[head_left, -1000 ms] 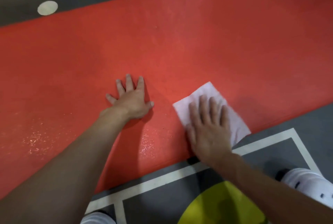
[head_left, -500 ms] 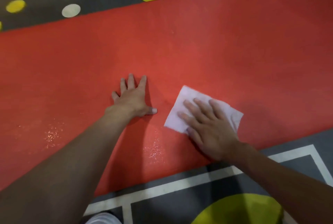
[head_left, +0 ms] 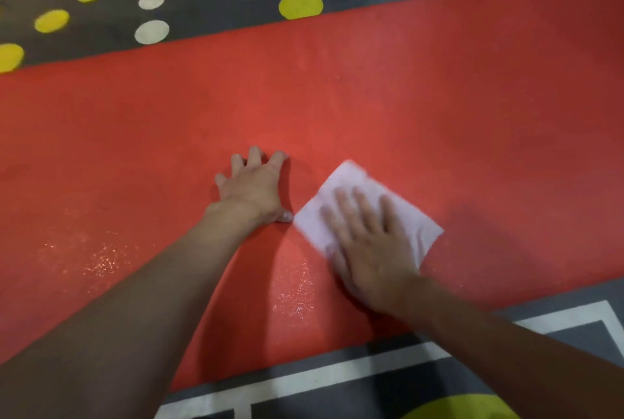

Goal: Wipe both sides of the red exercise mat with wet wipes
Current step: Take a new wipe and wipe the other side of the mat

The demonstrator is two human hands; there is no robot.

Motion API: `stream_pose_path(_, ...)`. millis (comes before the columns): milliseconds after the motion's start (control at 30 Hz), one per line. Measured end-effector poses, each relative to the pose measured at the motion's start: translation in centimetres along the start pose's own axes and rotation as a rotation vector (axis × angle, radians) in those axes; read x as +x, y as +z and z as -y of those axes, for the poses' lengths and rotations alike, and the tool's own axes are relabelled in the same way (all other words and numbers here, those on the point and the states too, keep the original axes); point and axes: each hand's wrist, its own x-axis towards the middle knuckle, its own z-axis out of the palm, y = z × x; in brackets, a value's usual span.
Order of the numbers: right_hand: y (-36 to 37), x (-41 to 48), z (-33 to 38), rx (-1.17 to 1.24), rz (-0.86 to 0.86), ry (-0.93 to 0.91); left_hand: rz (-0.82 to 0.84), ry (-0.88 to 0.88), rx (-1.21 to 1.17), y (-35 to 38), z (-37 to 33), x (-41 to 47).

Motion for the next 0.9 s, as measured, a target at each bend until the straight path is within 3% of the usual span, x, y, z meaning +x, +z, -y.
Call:
stream_pose_path(67,-0.4,0.3,-1.7,-0.009,0.061,-0.263,-0.005,-0.005,-0.004,0.2,0.2,0.0)
stream_pose_path(100,-0.5,1.1,-3.2,-0.025,0.039,-0.274,-0.001,-0.018,-0.014,0.3,0.3,0.0)
stream_pose_path(200,-0.7,3.7,-4.6,0.024,-0.045,0.161,0.051,-0.104,-0.077,0.5,0.4,0.2)
stream_pose_path(267,-0.3,3.7,-1.5,0.013,-0.057,0.236,0.076,-0.121,-0.096,0.4,0.4,0.3)
stream_pose_path(367,-0.2,2.4,0.0,-0.012,0.022,-0.198,0.075,-0.099,-0.050,-0.2,0.8,0.5)
stream_pose_path(433,-0.6,3.9,-3.2,-0.059,0.015,-0.315,0.084,-0.085,-0.031,-0.8,1.2,0.7)
stream_pose_path(533,-0.6,6.1,-4.9,-0.011,-0.045,0.071,0.068,-0.075,0.006,-1.2,1.5,1.1)
stream_pose_path(600,-0.3,6.2,-1.9,0.005,-0.061,0.156,0.046,-0.077,0.028,-1.1,1.5,1.5)
stream_pose_path(667,-0.2,5.4,-0.1,0.007,-0.010,-0.098,0.041,-0.060,0.034,-1.1,1.9,2.0)
stream_pose_path(733,-0.6,6.5,-2.7,-0.035,0.024,-0.330,0.069,-0.041,0.023,-1.1,2.4,2.2)
stream_pose_path(767,-0.8,7.6,-4.3,-0.045,0.014,-0.306,0.087,-0.033,0.025,-1.3,2.5,2.3)
stream_pose_path(867,-0.7,9.9,-5.6,0.044,-0.072,0.167,0.113,-0.051,0.019,-2.1,2.5,2.9)
stream_pose_path(900,-0.5,10.0,-4.3,0.043,-0.081,0.231,0.097,-0.063,-0.010,-2.5,2.4,3.2)
